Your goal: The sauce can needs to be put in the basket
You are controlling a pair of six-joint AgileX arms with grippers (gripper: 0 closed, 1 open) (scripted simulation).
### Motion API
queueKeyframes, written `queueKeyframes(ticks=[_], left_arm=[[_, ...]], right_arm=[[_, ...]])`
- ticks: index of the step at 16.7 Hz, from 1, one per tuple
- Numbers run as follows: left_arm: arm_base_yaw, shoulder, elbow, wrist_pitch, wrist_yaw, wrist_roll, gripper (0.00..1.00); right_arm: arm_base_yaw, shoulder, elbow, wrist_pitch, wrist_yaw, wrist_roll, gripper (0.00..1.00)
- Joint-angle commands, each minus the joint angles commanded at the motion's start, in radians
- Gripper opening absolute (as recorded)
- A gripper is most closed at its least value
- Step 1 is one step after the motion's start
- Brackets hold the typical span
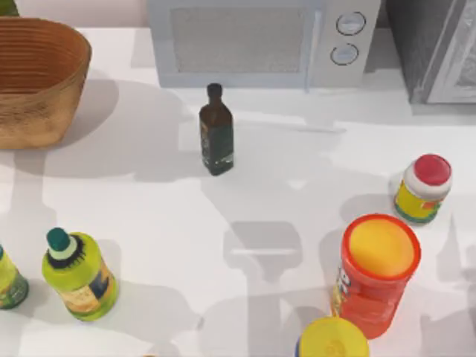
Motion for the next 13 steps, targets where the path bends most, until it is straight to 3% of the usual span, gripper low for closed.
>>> queueKeyframes(ticks=[13], left_arm=[[-0.004, 0.076, -0.022, 0.1, -0.005, -0.004, 0.0]], right_arm=[[0.0, 0.0, 0.0, 0.0, 0.0, 0.0, 1.0]])
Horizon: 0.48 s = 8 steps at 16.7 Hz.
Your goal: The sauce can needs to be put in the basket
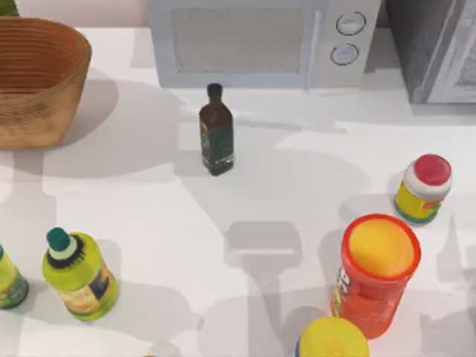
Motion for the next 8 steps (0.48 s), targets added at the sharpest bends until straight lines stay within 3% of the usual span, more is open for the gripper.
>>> queueKeyframes(ticks=[8], left_arm=[[-0.005, 0.058, -0.019, 0.077, -0.004, -0.004, 0.0]], right_arm=[[0.0, 0.0, 0.0, 0.0, 0.0, 0.0, 1.0]])
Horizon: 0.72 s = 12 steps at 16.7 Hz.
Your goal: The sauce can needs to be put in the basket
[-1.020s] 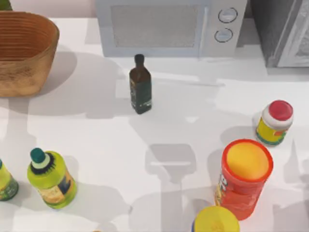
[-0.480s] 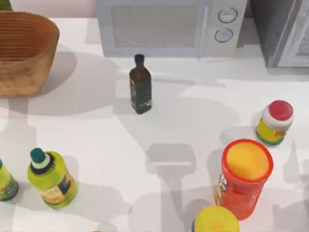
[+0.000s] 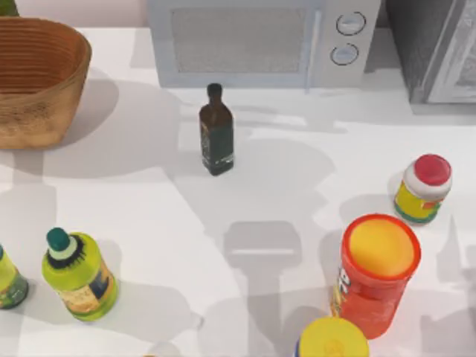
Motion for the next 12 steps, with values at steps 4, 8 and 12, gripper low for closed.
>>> queueKeyframes(ticks=[4, 8, 12], left_arm=[[0.0, 0.0, 0.0, 0.0, 0.0, 0.0, 0.23], [0.0, 0.0, 0.0, 0.0, 0.0, 0.0, 0.53], [0.0, 0.0, 0.0, 0.0, 0.0, 0.0, 0.83]], right_arm=[[0.0, 0.0, 0.0, 0.0, 0.0, 0.0, 1.0], [0.0, 0.0, 0.0, 0.0, 0.0, 0.0, 1.0], [0.0, 0.0, 0.0, 0.0, 0.0, 0.0, 1.0]])
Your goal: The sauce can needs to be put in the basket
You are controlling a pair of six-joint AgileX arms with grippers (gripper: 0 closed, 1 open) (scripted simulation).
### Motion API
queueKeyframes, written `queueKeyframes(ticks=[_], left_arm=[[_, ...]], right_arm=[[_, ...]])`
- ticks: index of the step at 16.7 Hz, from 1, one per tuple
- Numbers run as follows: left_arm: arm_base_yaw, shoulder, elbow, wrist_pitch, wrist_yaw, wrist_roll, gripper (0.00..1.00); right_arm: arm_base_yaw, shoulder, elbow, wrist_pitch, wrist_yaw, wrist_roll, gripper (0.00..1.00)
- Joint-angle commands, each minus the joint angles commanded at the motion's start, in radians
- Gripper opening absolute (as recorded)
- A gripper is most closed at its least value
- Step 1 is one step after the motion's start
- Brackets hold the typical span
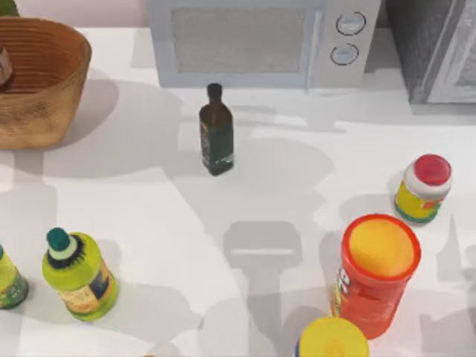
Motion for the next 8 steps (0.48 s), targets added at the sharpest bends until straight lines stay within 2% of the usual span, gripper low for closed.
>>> queueKeyframes(ticks=[2, 8], left_arm=[[0.0, 0.0, 0.0, 0.0, 0.0, 0.0, 0.98], [0.0, 0.0, 0.0, 0.0, 0.0, 0.0, 1.0]], right_arm=[[0.0, 0.0, 0.0, 0.0, 0.0, 0.0, 1.0], [0.0, 0.0, 0.0, 0.0, 0.0, 0.0, 1.0]])
